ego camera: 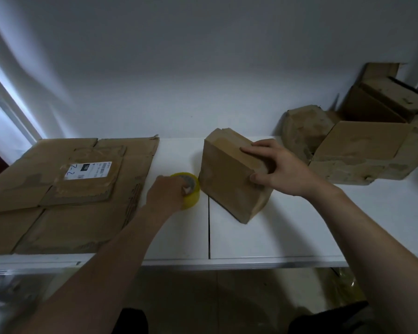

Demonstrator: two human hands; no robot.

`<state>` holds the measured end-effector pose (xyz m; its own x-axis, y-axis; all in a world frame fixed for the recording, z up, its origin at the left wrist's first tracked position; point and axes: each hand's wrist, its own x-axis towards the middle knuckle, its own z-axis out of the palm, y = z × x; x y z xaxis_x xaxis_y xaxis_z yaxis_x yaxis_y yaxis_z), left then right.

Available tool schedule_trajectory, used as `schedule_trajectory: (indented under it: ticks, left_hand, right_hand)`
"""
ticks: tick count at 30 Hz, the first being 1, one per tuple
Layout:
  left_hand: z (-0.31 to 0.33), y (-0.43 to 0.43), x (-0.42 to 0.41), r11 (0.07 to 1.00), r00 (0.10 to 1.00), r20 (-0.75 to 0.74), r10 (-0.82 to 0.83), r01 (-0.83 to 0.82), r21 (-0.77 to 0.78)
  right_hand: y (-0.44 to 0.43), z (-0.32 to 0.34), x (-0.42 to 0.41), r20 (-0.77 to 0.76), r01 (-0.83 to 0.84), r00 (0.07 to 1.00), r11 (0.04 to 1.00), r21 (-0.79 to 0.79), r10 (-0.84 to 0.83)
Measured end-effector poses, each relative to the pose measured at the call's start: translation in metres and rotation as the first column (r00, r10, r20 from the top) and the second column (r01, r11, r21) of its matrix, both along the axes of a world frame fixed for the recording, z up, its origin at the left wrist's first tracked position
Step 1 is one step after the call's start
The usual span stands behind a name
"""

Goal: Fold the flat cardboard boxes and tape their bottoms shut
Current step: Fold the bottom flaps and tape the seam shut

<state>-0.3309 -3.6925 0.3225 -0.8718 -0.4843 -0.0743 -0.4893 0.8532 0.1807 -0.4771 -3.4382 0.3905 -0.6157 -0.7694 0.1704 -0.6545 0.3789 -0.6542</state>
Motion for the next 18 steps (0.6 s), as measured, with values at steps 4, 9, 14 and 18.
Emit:
schedule_trajectory:
  ticks: [4,9,14,18]
  left_hand:
    - [0.005,-0.003,0.011,0.999,0.998,0.04,-0.049,0.05,-0.019]
    - [0.004,-0.002,0.024,0.996,0.998,0.064,0.007,-0.001,-0.087]
    - [0.049,-0.021,0.041,0.988,0.887,-0.449,0.106,-0.042,0.15]
    - [0.076,-0.027,0.058,0.993,0.804,-0.591,0.068,-0.113,-0.038]
  right_hand:
    - [0.0,0.002,-0.001,0.01,-0.029,1.0,0.999,-0.022,0.029]
    - [-0.009,0.0,0.004,-0.036,-0.067,0.997,0.997,0.036,0.068]
    - [-0.011,0.004,0.005,-0.055,-0.208,0.976,0.976,0.068,0.212]
    - [-0.024,0.0,0.017,-0.1,-0.378,0.918,0.923,0.076,0.385]
